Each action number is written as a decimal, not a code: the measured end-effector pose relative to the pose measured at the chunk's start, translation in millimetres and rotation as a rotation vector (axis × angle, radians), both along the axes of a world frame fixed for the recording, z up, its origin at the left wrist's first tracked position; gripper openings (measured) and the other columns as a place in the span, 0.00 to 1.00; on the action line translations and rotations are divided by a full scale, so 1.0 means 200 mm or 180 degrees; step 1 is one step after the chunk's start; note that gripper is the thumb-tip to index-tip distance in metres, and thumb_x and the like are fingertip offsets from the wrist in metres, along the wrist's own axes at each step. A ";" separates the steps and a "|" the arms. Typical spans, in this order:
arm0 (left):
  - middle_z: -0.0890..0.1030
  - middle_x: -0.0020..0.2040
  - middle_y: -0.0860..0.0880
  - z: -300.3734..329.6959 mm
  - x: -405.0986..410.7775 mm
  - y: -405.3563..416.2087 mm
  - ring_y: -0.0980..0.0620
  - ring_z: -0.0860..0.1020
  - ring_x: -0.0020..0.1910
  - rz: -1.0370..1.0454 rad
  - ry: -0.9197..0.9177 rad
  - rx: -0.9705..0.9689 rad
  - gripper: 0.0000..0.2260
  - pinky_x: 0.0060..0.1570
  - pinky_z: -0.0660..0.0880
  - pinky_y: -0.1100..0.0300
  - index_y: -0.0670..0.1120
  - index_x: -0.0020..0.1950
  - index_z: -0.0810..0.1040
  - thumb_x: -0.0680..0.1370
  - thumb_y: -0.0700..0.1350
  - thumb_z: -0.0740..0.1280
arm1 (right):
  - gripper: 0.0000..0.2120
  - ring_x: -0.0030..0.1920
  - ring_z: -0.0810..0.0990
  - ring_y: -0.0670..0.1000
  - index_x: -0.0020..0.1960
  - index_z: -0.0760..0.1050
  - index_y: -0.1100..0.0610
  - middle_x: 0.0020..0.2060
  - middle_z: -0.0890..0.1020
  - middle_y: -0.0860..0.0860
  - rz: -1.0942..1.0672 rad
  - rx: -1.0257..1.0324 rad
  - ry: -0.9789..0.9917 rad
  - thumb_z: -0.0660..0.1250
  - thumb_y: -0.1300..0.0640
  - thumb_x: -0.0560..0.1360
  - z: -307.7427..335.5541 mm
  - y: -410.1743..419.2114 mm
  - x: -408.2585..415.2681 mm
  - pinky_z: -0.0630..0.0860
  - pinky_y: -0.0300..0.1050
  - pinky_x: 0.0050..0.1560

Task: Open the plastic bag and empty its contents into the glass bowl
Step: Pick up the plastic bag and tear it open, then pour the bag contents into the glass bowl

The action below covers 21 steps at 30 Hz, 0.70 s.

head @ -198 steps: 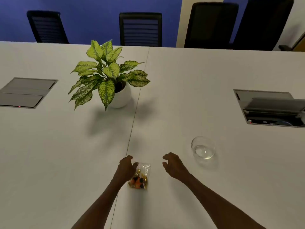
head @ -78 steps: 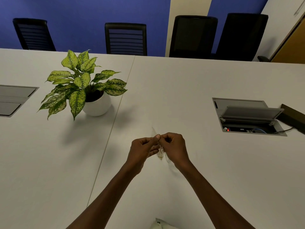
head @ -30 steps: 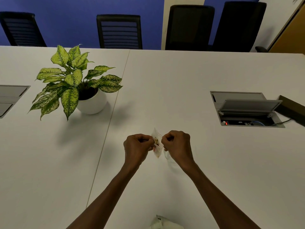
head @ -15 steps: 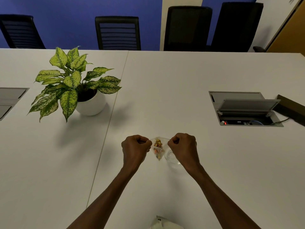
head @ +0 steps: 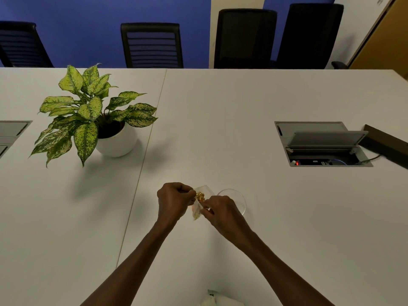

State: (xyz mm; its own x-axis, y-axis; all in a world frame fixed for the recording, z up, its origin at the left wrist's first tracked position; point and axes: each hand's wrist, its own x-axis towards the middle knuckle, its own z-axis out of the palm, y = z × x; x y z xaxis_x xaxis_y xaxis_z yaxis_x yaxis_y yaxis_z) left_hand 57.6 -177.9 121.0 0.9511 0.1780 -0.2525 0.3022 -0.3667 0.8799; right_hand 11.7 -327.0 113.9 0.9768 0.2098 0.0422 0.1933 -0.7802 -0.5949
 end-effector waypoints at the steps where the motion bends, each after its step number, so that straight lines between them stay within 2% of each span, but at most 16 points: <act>1: 0.84 0.27 0.51 -0.01 0.01 0.01 0.54 0.84 0.29 0.0004 0.0009 -0.0065 0.10 0.29 0.81 0.64 0.48 0.31 0.83 0.69 0.35 0.75 | 0.10 0.37 0.80 0.54 0.45 0.81 0.60 0.38 0.84 0.57 -0.0017 -0.0060 -0.0081 0.66 0.54 0.77 -0.01 0.01 0.00 0.76 0.48 0.39; 4: 0.86 0.32 0.48 -0.05 0.04 0.05 0.50 0.86 0.34 -0.0049 0.0144 -0.0512 0.04 0.32 0.81 0.64 0.44 0.36 0.85 0.71 0.40 0.75 | 0.12 0.34 0.80 0.53 0.40 0.79 0.62 0.35 0.84 0.56 -0.0091 -0.0044 -0.0239 0.64 0.56 0.78 -0.02 0.02 0.02 0.78 0.52 0.38; 6: 0.86 0.38 0.44 -0.11 0.05 0.06 0.47 0.86 0.39 0.0065 0.0411 -0.0937 0.06 0.38 0.82 0.59 0.42 0.42 0.85 0.74 0.44 0.72 | 0.10 0.34 0.80 0.52 0.40 0.80 0.61 0.35 0.84 0.56 -0.0139 0.0087 -0.0275 0.65 0.58 0.76 -0.01 0.02 0.03 0.78 0.51 0.38; 9: 0.84 0.52 0.40 -0.25 0.05 0.05 0.44 0.82 0.49 0.0455 0.1055 -0.1282 0.11 0.52 0.80 0.51 0.39 0.54 0.82 0.79 0.44 0.65 | 0.07 0.35 0.81 0.47 0.42 0.83 0.59 0.36 0.86 0.53 -0.0274 0.0481 -0.0243 0.67 0.59 0.74 0.02 0.01 0.03 0.77 0.40 0.38; 11: 0.81 0.58 0.41 -0.34 0.03 0.06 0.42 0.78 0.55 0.0399 0.1704 -0.1534 0.14 0.57 0.75 0.46 0.40 0.60 0.78 0.81 0.48 0.63 | 0.05 0.35 0.82 0.45 0.42 0.84 0.57 0.35 0.87 0.51 -0.0392 0.0807 -0.0192 0.69 0.59 0.72 0.03 0.01 0.03 0.75 0.34 0.37; 14: 0.79 0.59 0.37 -0.42 0.00 0.05 0.36 0.78 0.57 0.0158 0.2643 -0.2543 0.21 0.53 0.77 0.42 0.40 0.62 0.76 0.80 0.56 0.62 | 0.03 0.33 0.81 0.40 0.41 0.84 0.55 0.33 0.86 0.48 -0.0634 0.1269 -0.0005 0.71 0.59 0.72 0.04 -0.02 0.03 0.74 0.27 0.36; 17: 0.76 0.65 0.35 -0.47 0.00 0.02 0.34 0.76 0.63 0.0288 0.2851 -0.3663 0.23 0.56 0.78 0.41 0.37 0.64 0.74 0.81 0.56 0.60 | 0.03 0.33 0.82 0.41 0.42 0.84 0.55 0.33 0.85 0.47 -0.0857 0.1441 0.0223 0.71 0.58 0.72 0.03 -0.08 0.04 0.77 0.30 0.36; 19: 0.75 0.64 0.35 -0.46 0.02 0.00 0.36 0.79 0.58 0.0488 0.2754 -0.3947 0.21 0.50 0.81 0.44 0.35 0.65 0.72 0.81 0.51 0.61 | 0.03 0.33 0.82 0.43 0.40 0.84 0.56 0.32 0.85 0.47 -0.0956 0.1507 0.0396 0.71 0.59 0.72 0.01 -0.12 0.05 0.79 0.35 0.37; 21: 0.77 0.61 0.36 -0.46 0.04 -0.02 0.38 0.81 0.51 0.0581 0.2624 -0.3766 0.18 0.40 0.83 0.47 0.35 0.65 0.72 0.81 0.46 0.63 | 0.03 0.33 0.84 0.48 0.39 0.84 0.58 0.33 0.86 0.52 -0.1102 0.1631 0.0562 0.72 0.61 0.71 -0.03 -0.17 0.05 0.82 0.45 0.40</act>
State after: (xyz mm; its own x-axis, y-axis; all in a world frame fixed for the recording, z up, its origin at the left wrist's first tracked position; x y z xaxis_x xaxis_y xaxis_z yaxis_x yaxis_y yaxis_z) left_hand 66.0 -181.9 29.3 0.4534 -0.4176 -0.7874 0.8236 0.5340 0.1910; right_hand 22.5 -361.6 107.5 0.9858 -0.1230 -0.1143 -0.1537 -0.3882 -0.9087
